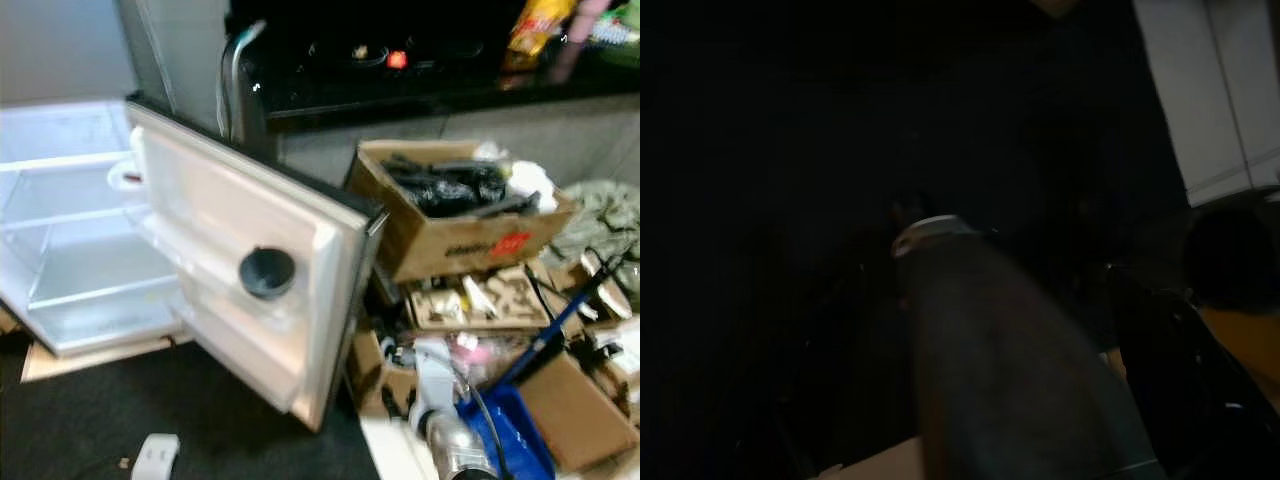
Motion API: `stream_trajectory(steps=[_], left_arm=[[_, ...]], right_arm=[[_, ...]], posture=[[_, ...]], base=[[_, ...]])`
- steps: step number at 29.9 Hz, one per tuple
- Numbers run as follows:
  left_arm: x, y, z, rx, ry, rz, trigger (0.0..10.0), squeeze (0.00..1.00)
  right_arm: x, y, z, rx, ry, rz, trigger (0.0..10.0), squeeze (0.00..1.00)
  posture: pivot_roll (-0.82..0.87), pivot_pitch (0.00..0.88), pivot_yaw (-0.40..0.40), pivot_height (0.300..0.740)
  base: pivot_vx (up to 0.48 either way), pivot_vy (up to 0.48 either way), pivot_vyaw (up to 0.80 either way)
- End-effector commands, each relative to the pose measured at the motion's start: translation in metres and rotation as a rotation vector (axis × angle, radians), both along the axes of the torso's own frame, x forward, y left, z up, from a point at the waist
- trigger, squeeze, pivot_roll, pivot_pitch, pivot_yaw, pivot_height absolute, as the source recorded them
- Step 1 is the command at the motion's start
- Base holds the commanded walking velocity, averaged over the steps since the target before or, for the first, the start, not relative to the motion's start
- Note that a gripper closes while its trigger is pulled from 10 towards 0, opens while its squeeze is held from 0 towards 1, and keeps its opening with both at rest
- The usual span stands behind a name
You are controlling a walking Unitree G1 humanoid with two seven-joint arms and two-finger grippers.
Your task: Restocking fridge
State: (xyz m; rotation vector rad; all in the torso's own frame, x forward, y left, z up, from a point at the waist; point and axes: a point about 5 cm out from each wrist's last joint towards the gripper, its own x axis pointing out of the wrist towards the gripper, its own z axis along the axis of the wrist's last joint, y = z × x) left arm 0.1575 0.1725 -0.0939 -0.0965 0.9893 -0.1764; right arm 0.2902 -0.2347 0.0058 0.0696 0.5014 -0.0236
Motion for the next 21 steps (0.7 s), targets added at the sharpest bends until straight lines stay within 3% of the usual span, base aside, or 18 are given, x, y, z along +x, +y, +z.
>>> stream_trajectory(steps=[1, 11, 12, 18, 19, 20, 21], left_arm=[[-0.008, 0.0, -0.003, -0.005, 0.032, 0.011, 10.0, 0.0], [-0.009, -0.001, -0.004, -0.01, 0.035, 0.012, 10.0, 0.0], [-0.01, -0.002, -0.004, -0.011, 0.036, 0.012, 10.0, 0.0], [-0.01, -0.002, -0.004, -0.017, 0.032, 0.013, 10.0, 0.0], [-0.01, -0.002, -0.004, -0.018, 0.031, 0.013, 10.0, 0.0], [-0.01, -0.002, -0.004, -0.019, 0.03, 0.013, 10.0, 0.0], [-0.01, -0.002, -0.004, -0.019, 0.029, 0.013, 10.0, 0.0]], right_arm=[[0.009, -0.002, 0.011, 0.029, -0.064, -0.033, 10.0, 0.0], [0.042, -0.012, 0.056, 0.102, -0.251, -0.108, 10.0, 0.0], [0.054, -0.009, 0.075, 0.179, -0.335, -0.115, 0.0, 0.0], [0.07, -0.001, 0.1, 0.24, -0.435, -0.091, 0.0, 0.0], [0.073, 0.002, 0.105, 0.246, -0.454, -0.08, 0.4, 0.0], [0.076, 0.006, 0.109, 0.254, -0.468, -0.065, 4.3, 0.0], [0.078, 0.009, 0.112, 0.258, -0.477, -0.046, 6.4, 0.0]], posture=[[-0.06, 0.076, -0.042, 0.74], [-0.05, 0.079, -0.043, 0.74], [-0.06, 0.08, -0.042, 0.74], [-0.05, 0.084, -0.043, 0.74], [-0.05, 0.084, -0.044, 0.74], [-0.05, 0.084, -0.044, 0.74], [-0.05, 0.084, -0.044, 0.74]], base=[[0.0, 0.0, 0.0], [0.0, 0.0, 0.0], [0.0, 0.0, 0.0], [0.0, 0.0, 0.0], [0.0, 0.0, 0.0], [0.0, 0.0, 0.0], [0.0, 0.0, 0.0]])
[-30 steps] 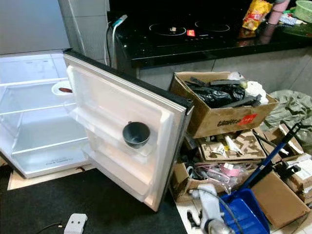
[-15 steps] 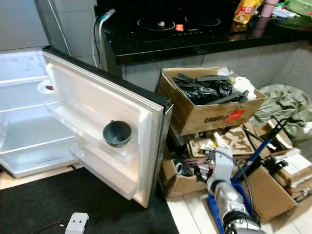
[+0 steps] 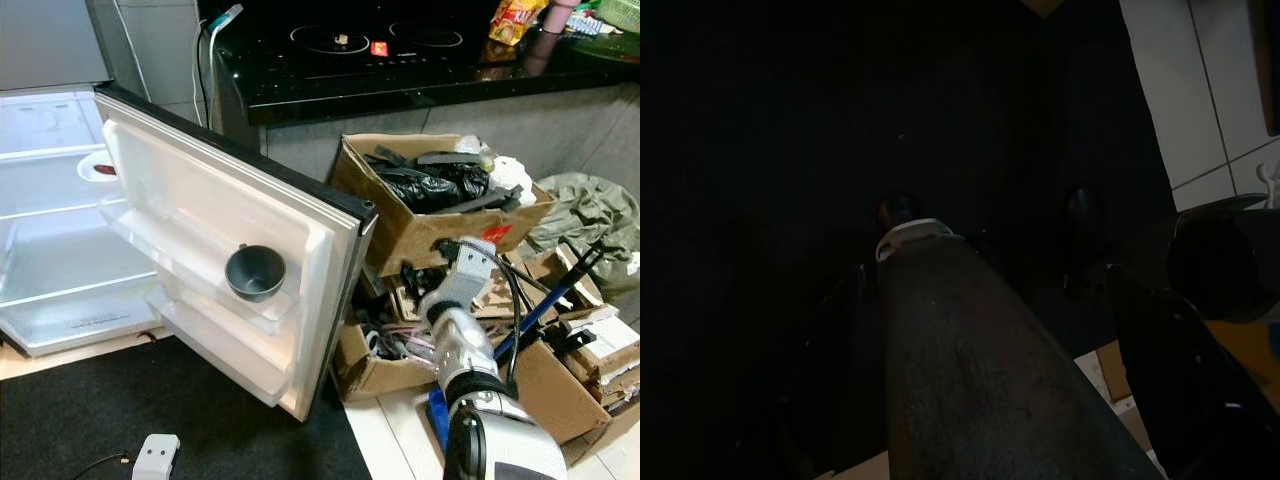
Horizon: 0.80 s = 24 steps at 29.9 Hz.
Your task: Restocking fridge
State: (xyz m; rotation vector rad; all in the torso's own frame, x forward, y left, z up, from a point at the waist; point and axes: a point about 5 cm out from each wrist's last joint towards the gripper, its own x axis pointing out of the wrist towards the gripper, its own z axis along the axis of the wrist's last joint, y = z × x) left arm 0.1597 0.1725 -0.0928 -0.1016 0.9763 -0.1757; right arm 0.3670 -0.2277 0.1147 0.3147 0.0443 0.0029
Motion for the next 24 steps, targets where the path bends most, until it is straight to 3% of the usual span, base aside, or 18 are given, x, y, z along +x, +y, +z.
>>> stream_trajectory(steps=[1, 2, 6, 7, 8, 11, 12, 14, 15, 16, 18, 19, 24], left_arm=[[-0.012, -0.002, -0.005, -0.014, 0.042, 0.009, 10.0, 0.0], [-0.012, -0.002, -0.005, -0.014, 0.041, 0.009, 10.0, 0.0], [-0.011, -0.002, -0.005, -0.015, 0.04, 0.009, 10.0, 0.0], [-0.011, -0.003, -0.005, -0.016, 0.04, 0.007, 10.0, 0.0], [-0.011, -0.003, -0.005, -0.016, 0.04, 0.007, 10.0, 0.0], [-0.011, -0.003, -0.005, -0.016, 0.04, 0.004, 10.0, 0.0], [-0.011, -0.003, -0.005, -0.016, 0.04, 0.004, 10.0, 0.0], [-0.01, -0.003, -0.005, -0.017, 0.039, 0.001, 10.0, 0.0], [-0.01, -0.003, -0.005, -0.017, 0.039, 0.001, 10.0, 0.0], [-0.01, -0.004, -0.004, -0.017, 0.038, -0.001, 10.0, 0.0], [-0.01, -0.004, -0.004, -0.017, 0.038, -0.001, 10.0, 0.0], [-0.009, -0.004, -0.004, -0.018, 0.036, -0.003, 10.0, 0.0], [-0.01, -0.005, -0.004, -0.021, 0.038, -0.007, 10.0, 0.0]], right_arm=[[0.001, 0.002, 0.003, 0.017, -0.022, 0.006, 6.4, 0.0], [0.004, 0.007, 0.007, 0.013, -0.041, 0.043, 10.0, 0.0], [0.008, 0.022, 0.015, 0.007, -0.085, 0.147, 10.0, 0.0], [0.009, 0.036, 0.016, -0.016, -0.107, 0.271, 10.0, 0.0], [0.009, 0.036, 0.016, -0.016, -0.107, 0.271, 10.0, 0.0], [0.005, 0.057, 0.015, -0.046, -0.139, 0.47, 10.0, 0.0], [0.005, 0.057, 0.015, -0.046, -0.139, 0.47, 10.0, 0.0], [-0.001, 0.074, 0.013, -0.058, -0.16, 0.655, 10.0, 0.0], [-0.001, 0.074, 0.013, -0.058, -0.16, 0.655, 10.0, 0.0], [-0.009, 0.088, 0.012, -0.036, -0.181, 0.824, 10.0, 0.0], [-0.009, 0.088, 0.012, -0.036, -0.181, 0.824, 10.0, 0.0], [-0.023, 0.105, 0.014, 0.02, -0.217, 1.044, 10.0, 0.0], [-0.068, 0.13, 0.018, 0.138, -0.235, 1.454, 10.0, 0.0]], posture=[[-0.05, 0.084, -0.044, 0.74], [-0.05, 0.083, -0.045, 0.74], [-0.05, 0.08, -0.047, 0.74], [-0.05, 0.077, -0.048, 0.74], [-0.05, 0.077, -0.048, 0.74], [-0.05, 0.071, -0.049, 0.74], [-0.05, 0.071, -0.049, 0.74], [-0.06, 0.069, -0.049, 0.74], [-0.06, 0.069, -0.049, 0.74], [-0.06, 0.071, -0.049, 0.74], [-0.06, 0.071, -0.049, 0.74], [-0.06, 0.071, -0.049, 0.74], [-0.07, 0.078, -0.044, 0.74]], base=[[0.0, 0.0, 0.0], [0.0, 0.0, 0.0], [0.0, 0.0, 0.0], [0.0, 0.0, 0.0], [0.0, 0.0, 0.0], [0.0, 0.0, 0.0], [0.0, 0.0, 0.0], [0.0, 0.0, 0.0], [0.0, 0.0, 0.0], [0.0, 0.0, 0.0], [0.0, 0.0, 0.0], [0.0, 0.0, 0.0], [0.0, 0.0, 0.0]])
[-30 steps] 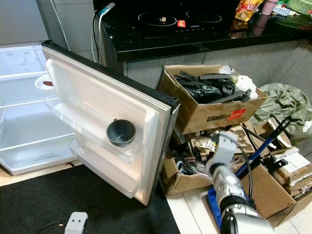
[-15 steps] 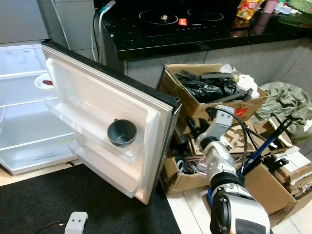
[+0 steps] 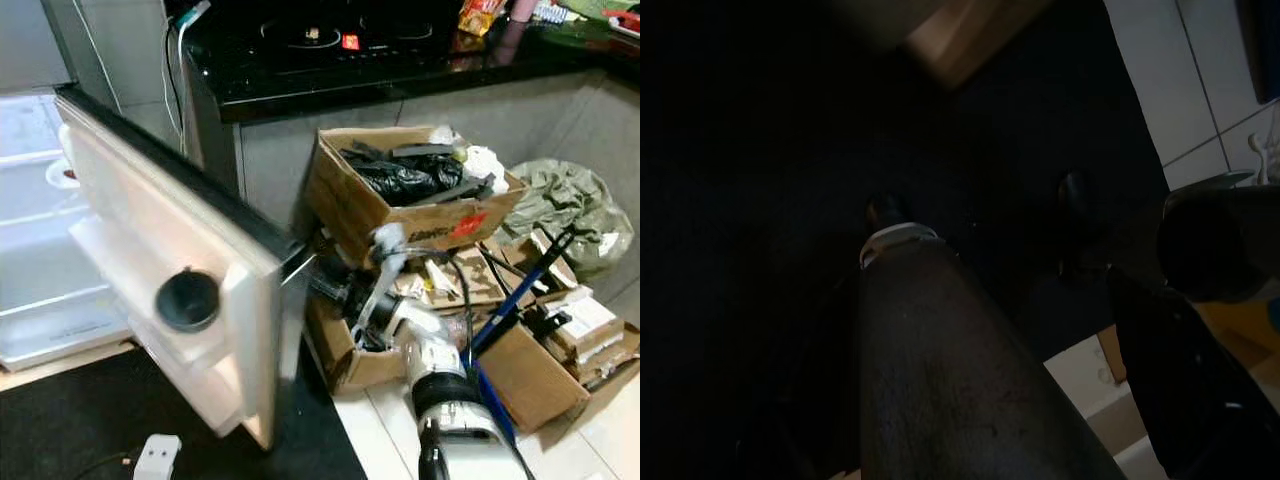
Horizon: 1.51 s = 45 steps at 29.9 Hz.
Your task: Restocking fridge
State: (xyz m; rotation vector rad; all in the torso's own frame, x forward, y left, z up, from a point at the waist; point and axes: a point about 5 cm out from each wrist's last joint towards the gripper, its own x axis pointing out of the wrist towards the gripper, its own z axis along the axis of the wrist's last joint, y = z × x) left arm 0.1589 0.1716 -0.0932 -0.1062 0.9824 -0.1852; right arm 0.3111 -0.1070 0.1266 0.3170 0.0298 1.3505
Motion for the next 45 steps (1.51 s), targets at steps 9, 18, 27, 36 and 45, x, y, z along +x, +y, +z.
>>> stream_trajectory(steps=[9, 18, 27, 36, 45], left_arm=[[-0.01, -0.006, -0.005, -0.017, 0.036, 0.002, 10.0, 0.0], [-0.01, -0.007, -0.005, -0.02, 0.035, 0.008, 10.0, 0.0], [-0.012, -0.007, -0.005, -0.018, 0.039, 0.007, 10.0, 0.0], [-0.011, -0.006, -0.005, -0.013, 0.037, 0.005, 10.0, 0.0], [-0.013, -0.006, -0.006, -0.012, 0.04, 0.007, 10.0, 0.0]], right_arm=[[0.024, -0.027, -0.035, -0.052, 0.15, -0.416, 10.0, 0.0], [-0.025, -0.066, -0.113, -0.368, 0.422, -0.583, 10.0, 0.0], [-0.069, -0.083, -0.161, -0.595, 0.585, -0.662, 10.0, 0.0], [-0.124, -0.107, -0.2, -0.854, 0.782, -0.84, 10.0, 0.0], [-0.153, -0.12, -0.213, -0.982, 0.842, -0.917, 10.0, 0.0]], posture=[[-0.07, 0.079, -0.05, 0.74], [-0.06, 0.08, -0.056, 0.74], [-0.07, 0.084, -0.049, 0.74], [-0.06, 0.085, -0.049, 0.74], [-0.06, 0.084, -0.049, 0.74]], base=[[0.0, 0.0, 0.0], [0.0, 0.0, 0.51], [0.0, 0.0, 0.76], [0.0, 0.0, 0.76], [0.0, 0.0, 0.76]])
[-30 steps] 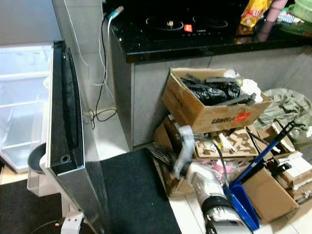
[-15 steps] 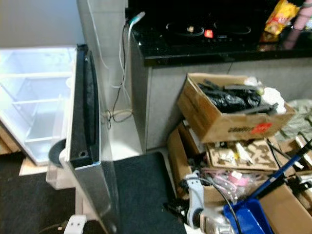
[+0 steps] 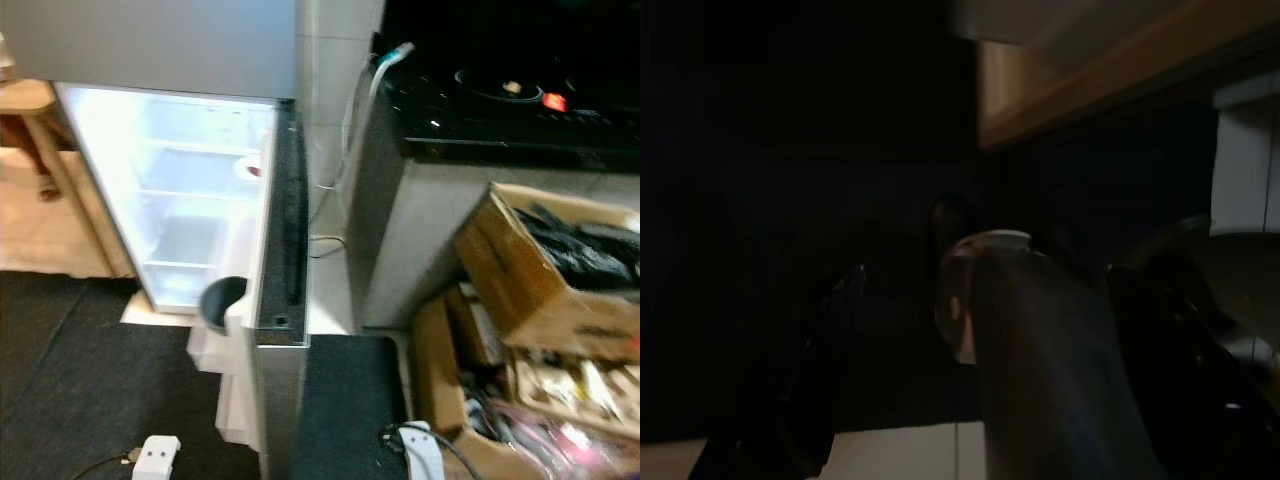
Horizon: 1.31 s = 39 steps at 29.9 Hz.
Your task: Restocking fridge
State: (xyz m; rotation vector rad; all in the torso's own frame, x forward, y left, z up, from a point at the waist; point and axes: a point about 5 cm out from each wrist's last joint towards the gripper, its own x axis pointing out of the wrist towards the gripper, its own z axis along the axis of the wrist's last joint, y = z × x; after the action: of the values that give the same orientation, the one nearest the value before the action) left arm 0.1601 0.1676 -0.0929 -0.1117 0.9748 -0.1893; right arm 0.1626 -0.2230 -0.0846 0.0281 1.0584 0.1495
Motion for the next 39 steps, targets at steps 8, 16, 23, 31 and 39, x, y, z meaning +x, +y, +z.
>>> stream_trajectory(steps=[8, 16, 23, 31, 39], left_arm=[[-0.014, -0.001, -0.006, -0.002, 0.049, 0.002, 10.0, 0.0], [-0.012, 0.0, -0.005, 0.002, 0.044, -0.008, 10.0, 0.0], [-0.012, -0.001, -0.005, 0.003, 0.044, -0.012, 10.0, 0.0], [-0.014, -0.006, -0.006, -0.022, 0.061, -0.074, 10.0, 0.0], [-0.011, -0.003, -0.005, 0.001, 0.054, -0.031, 10.0, 0.0]], right_arm=[[-0.017, -0.011, -0.006, -0.094, 0.05, -0.049, 10.0, 0.0], [-0.009, -0.011, -0.003, -0.115, 0.031, -0.049, 10.0, 0.0], [-0.006, -0.014, -0.001, -0.129, 0.014, -0.103, 10.0, 0.0], [-0.005, -0.019, 0.0, -0.145, 0.006, -0.13, 10.0, 0.0], [0.006, -0.013, 0.003, -0.123, -0.033, -0.138, 10.0, 0.0]], posture=[[-0.06, 0.085, -0.042, 0.74], [-0.06, 0.082, -0.041, 0.74], [-0.07, 0.079, -0.044, 0.74], [-0.07, 0.075, -0.048, 0.74], [-0.07, 0.079, -0.042, 0.74]], base=[[0.0, 0.0, 0.76], [0.0, 0.0, 0.76], [0.0, 0.0, 0.59], [0.0, -0.171, 0.0], [0.0, -0.24, 0.0]])
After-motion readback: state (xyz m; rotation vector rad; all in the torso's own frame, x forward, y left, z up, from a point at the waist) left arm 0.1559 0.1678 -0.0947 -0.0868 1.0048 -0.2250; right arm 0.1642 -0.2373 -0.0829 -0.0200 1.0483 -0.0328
